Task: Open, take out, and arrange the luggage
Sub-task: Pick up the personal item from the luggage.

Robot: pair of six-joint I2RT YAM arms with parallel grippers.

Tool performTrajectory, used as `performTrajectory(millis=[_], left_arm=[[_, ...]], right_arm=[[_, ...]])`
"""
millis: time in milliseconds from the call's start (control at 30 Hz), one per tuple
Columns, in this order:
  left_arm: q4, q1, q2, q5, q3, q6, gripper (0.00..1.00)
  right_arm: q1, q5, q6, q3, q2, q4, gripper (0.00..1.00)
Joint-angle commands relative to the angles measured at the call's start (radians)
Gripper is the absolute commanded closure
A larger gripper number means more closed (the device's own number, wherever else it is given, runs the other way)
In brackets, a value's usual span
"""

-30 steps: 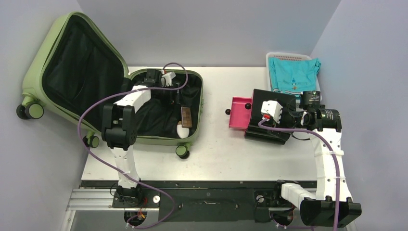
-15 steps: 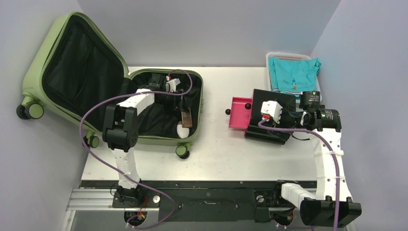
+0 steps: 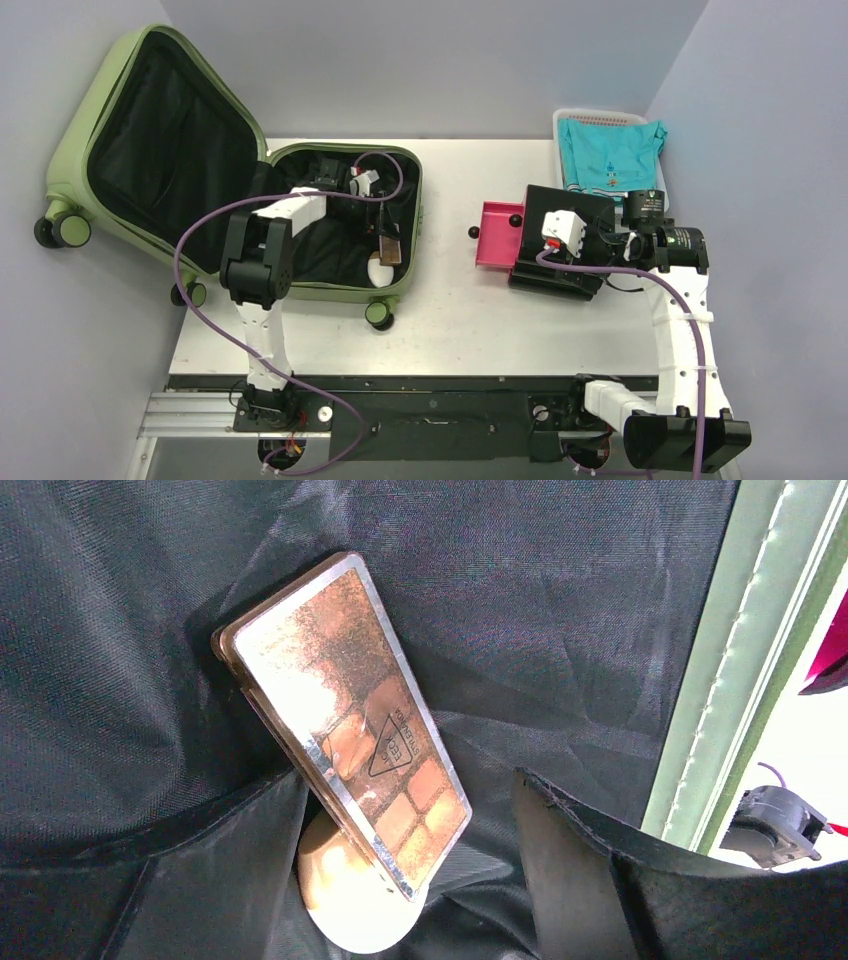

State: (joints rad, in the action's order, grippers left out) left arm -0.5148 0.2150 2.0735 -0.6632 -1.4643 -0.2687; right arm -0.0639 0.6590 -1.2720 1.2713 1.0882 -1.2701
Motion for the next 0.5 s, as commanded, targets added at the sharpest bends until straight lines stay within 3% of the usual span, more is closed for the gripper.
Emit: performTrajectory(millis=[0, 233, 333, 467], left_arm=[[0.026, -0.014, 0.031, 0.014, 0.008, -0.01, 0.28], [0.057, -0.017, 0.044, 0.041, 0.03, -0.024, 0.28], [0.104, -0.023, 0.061, -0.013, 0.044, -0.068, 0.28], [0.245, -0.038, 0.064, -0.093, 0.109, -0.153, 0.38]], right_arm=[[0.008, 0.027, -0.017, -0.003, -0.015, 0.005, 0.26], [0.01, 0.027, -0.013, 0.0, -0.009, 0.009, 0.26], [0.01, 0.025, -0.012, 0.006, -0.007, 0.009, 0.26], [0.012, 0.026, -0.008, 0.013, -0.004, 0.007, 0.26]])
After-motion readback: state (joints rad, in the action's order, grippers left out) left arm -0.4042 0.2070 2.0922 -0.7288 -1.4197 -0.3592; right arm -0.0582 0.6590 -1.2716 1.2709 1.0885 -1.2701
